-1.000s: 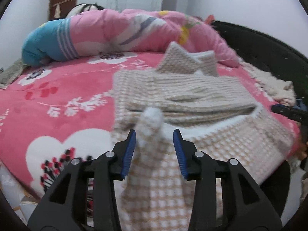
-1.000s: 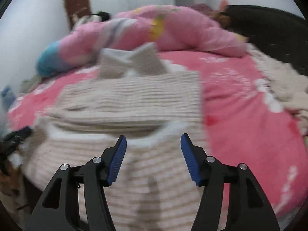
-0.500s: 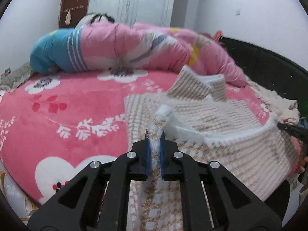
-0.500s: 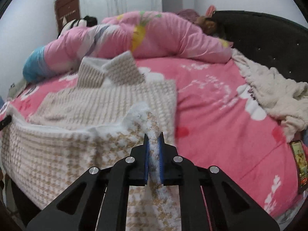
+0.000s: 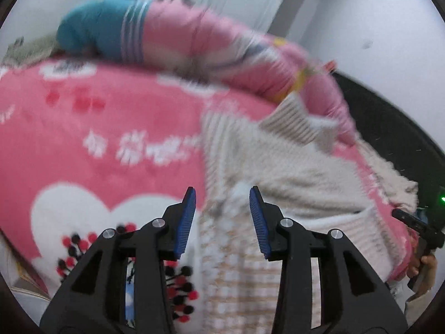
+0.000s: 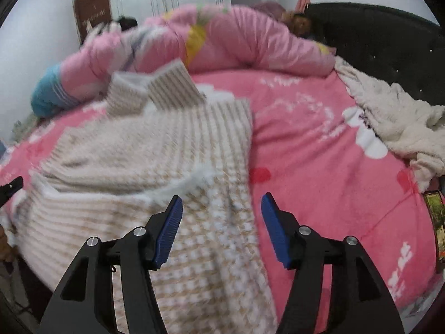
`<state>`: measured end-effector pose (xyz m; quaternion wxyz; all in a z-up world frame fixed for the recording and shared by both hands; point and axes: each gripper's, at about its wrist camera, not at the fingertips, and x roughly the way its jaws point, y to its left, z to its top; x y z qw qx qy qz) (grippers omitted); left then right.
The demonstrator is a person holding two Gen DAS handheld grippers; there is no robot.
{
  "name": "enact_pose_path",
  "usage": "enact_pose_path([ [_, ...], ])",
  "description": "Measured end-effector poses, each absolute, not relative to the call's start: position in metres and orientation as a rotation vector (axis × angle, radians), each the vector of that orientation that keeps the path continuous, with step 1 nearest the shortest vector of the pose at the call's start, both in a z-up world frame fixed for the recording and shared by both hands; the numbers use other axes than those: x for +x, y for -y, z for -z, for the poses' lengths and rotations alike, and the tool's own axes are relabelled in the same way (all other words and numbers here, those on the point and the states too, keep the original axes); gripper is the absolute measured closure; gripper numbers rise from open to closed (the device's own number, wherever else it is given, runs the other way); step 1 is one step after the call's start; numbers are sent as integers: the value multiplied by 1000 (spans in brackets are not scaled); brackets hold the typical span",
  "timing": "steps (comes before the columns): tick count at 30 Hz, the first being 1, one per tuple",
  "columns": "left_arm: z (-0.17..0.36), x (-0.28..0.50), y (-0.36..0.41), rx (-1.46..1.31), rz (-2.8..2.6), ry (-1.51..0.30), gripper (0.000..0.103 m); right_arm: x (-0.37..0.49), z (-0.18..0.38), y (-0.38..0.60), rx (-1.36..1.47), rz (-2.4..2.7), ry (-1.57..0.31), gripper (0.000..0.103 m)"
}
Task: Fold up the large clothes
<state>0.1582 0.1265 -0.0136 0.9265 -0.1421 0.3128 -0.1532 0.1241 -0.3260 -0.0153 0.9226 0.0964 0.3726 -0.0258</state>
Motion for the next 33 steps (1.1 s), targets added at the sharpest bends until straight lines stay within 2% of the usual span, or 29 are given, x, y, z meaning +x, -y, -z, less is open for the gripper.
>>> enact_pose_path([
  [3,6,157,-104,-305,482,-643,64,136,18,306,194,-26,-779,45],
  [6,45,187,-68,-215,426,-829,63,169,57,297,183,-7,-906,45],
  [8,75,204,-65,-221,367,-909,73,188,96,306,219,6,-998,45],
  [11,66,201,-74,-289,379,-878,73,184,80,306,219,15,-986,45],
  [12,58,195,-74,-272,364,-866,71,177,67,302,216,21,-983,45],
  [13,49,188,-73,-246,359,-842,65,170,56,297,226,-9,-970,45],
  [17,12,149,-48,-200,563,-738,62,140,20,256,192,-203,-914,45],
  [19,16,139,-24,-163,660,-754,57,138,25,234,166,-280,-940,45],
  [21,43,144,11,-21,598,-840,57,153,56,210,82,-242,-1025,45],
  [22,59,151,17,18,566,-887,58,163,79,203,58,-220,-1069,38],
  [24,76,159,17,3,543,-889,61,173,93,205,90,-225,-1052,32],
  [28,47,148,7,-16,523,-867,66,157,58,211,151,-199,-1041,35],
  [30,26,125,5,14,586,-778,66,133,37,203,126,-259,-991,35],
  [33,18,99,5,23,684,-749,64,109,41,187,59,-275,-1010,35],
])
